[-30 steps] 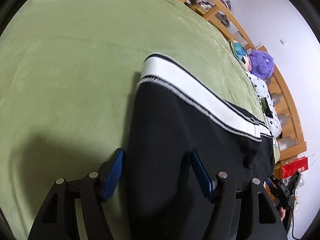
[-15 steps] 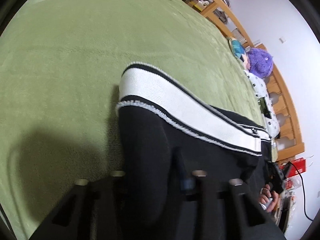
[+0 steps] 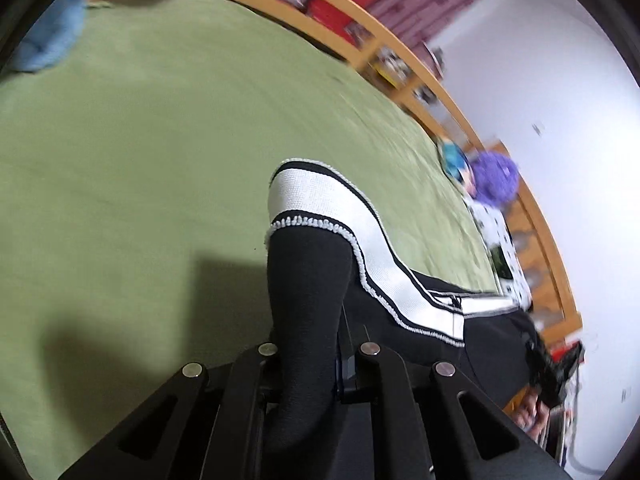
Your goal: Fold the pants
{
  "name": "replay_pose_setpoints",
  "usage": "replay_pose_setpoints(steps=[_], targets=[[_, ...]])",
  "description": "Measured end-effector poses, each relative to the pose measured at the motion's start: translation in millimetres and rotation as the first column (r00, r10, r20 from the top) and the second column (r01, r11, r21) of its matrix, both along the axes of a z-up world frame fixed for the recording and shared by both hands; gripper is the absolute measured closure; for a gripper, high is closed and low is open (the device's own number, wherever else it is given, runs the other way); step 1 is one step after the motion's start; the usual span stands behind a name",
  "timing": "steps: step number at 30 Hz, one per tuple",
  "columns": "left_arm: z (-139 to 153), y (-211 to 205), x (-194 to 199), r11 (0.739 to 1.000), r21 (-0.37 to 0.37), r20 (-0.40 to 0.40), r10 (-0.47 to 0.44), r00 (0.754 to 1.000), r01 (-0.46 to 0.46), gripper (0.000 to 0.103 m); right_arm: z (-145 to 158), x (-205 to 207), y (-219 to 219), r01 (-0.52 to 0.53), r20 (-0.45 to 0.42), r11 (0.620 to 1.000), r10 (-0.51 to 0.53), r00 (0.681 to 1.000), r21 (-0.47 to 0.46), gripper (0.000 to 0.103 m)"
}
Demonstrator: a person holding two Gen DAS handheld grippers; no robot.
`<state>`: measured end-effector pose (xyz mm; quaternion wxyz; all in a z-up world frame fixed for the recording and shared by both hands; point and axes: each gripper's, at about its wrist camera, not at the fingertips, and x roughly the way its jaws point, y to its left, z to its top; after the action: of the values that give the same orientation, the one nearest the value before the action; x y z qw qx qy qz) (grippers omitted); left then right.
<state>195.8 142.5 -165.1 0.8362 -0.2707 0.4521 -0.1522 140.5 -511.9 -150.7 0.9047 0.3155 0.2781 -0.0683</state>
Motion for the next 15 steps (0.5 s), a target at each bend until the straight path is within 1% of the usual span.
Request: replay_pose_setpoints(steps=[1, 3, 4, 5, 7, 8, 9, 10, 11, 12, 13, 14, 15], targets=[[4, 18, -3, 1.0, 0.008, 0.0, 0.023, 1.0, -0.023, 0.093, -3, 4, 22, -0.044, -0.003, 0.999, 0.044, 0.999, 0.003, 0.092], [10, 50, -11, 0.996, 0.053, -0.001, 0.07, 0.998, -0.07, 0.093, -13, 8, 50, -0.094, -0.012, 0.995, 0.095, 0.995, 0.02, 0.093], [9, 64, -13, 0.992, 0.088, -0.011, 0.089, 0.996, -0.088, 0.093, -24, 16, 68, -0.127, -0.033, 0.991, 0.128, 0.991, 0.035, 0.093], [5, 73, -13, 0.99, 0.107, -0.026, 0.098, 0.995, -0.094, 0.092, -34, 22, 80, -0.143, -0.054, 0.989, 0.146, 0.988, 0.046, 0.093], [-15, 85, -9, 0.993, 0.078, -0.072, 0.096, 0.993, -0.09, 0.092, -56, 33, 100, -0.15, -0.109, 0.988, 0.154, 0.982, 0.048, 0.092], [-26, 88, -6, 0.992, 0.075, -0.096, 0.105, 0.99, -0.098, 0.088, -62, 34, 106, -0.141, -0.127, 0.99, 0.142, 0.982, 0.019, 0.09], [-34, 87, -1, 0.989, 0.095, -0.115, 0.122, 0.986, -0.111, 0.08, -65, 34, 109, -0.131, -0.145, 0.991, 0.127, 0.981, -0.019, 0.086], [-43, 86, 3, 0.983, 0.138, -0.144, 0.142, 0.979, -0.122, 0.077, -69, 34, 111, -0.137, -0.169, 0.989, 0.127, 0.977, -0.048, 0.081], [-50, 83, 6, 0.979, 0.167, -0.17, 0.149, 0.974, -0.121, 0.071, -75, 35, 109, -0.156, -0.218, 0.987, 0.144, 0.965, -0.041, 0.076], [-55, 81, 7, 0.976, 0.186, -0.187, 0.151, 0.971, -0.116, 0.071, -81, 34, 105, -0.177, -0.253, 0.984, 0.169, 0.952, -0.008, 0.075], [-56, 78, 6, 0.975, 0.193, -0.185, 0.149, 0.971, -0.112, 0.069, -86, 32, 100, -0.19, -0.268, 0.981, 0.192, 0.944, 0.034, 0.075], [-54, 75, 3, 0.974, 0.2, -0.174, 0.138, 0.975, -0.103, 0.064, -87, 28, 94, -0.193, -0.276, 0.98, 0.201, 0.94, 0.057, 0.075], [-51, 73, -2, 0.974, 0.207, -0.165, 0.123, 0.979, -0.087, 0.057, -88, 21, 93, -0.191, -0.287, 0.979, 0.203, 0.936, 0.07, 0.072]])
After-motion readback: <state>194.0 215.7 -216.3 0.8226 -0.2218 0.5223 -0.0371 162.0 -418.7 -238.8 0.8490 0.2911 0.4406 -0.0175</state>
